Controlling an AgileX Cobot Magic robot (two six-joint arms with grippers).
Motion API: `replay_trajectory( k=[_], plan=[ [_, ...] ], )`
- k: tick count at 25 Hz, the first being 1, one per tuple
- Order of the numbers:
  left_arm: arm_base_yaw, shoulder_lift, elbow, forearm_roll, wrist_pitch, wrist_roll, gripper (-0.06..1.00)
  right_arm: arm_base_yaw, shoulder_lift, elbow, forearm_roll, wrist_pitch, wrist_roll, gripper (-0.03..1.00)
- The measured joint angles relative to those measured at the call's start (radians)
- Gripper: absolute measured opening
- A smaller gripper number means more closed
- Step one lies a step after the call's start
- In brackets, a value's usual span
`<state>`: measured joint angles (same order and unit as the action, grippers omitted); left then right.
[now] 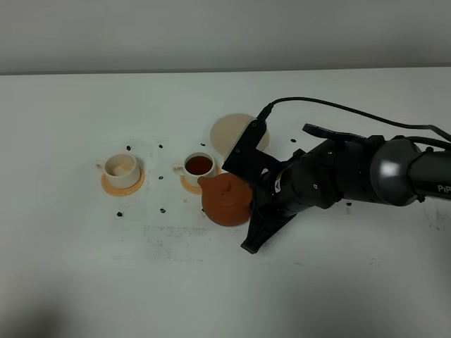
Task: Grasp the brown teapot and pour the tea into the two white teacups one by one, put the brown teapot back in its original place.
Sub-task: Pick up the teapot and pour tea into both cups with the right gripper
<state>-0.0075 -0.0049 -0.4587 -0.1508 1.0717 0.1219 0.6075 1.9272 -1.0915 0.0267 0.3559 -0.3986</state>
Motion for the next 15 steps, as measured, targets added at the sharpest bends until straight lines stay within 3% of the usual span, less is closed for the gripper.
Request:
replay_trajectory(
  k=[8, 15],
  plan=[
    [0.0, 0.0, 0.0, 0.0, 0.0, 0.0, 0.16, 0.015, -0.053, -0.001, -0.05, 0.039, 0.0, 0.08],
    [0.0, 0.0, 0.0, 0.0, 0.0, 0.0, 0.16, 0.067, -0.091, -0.155, -0.166, 0.198, 0.016, 0.08]
  ],
)
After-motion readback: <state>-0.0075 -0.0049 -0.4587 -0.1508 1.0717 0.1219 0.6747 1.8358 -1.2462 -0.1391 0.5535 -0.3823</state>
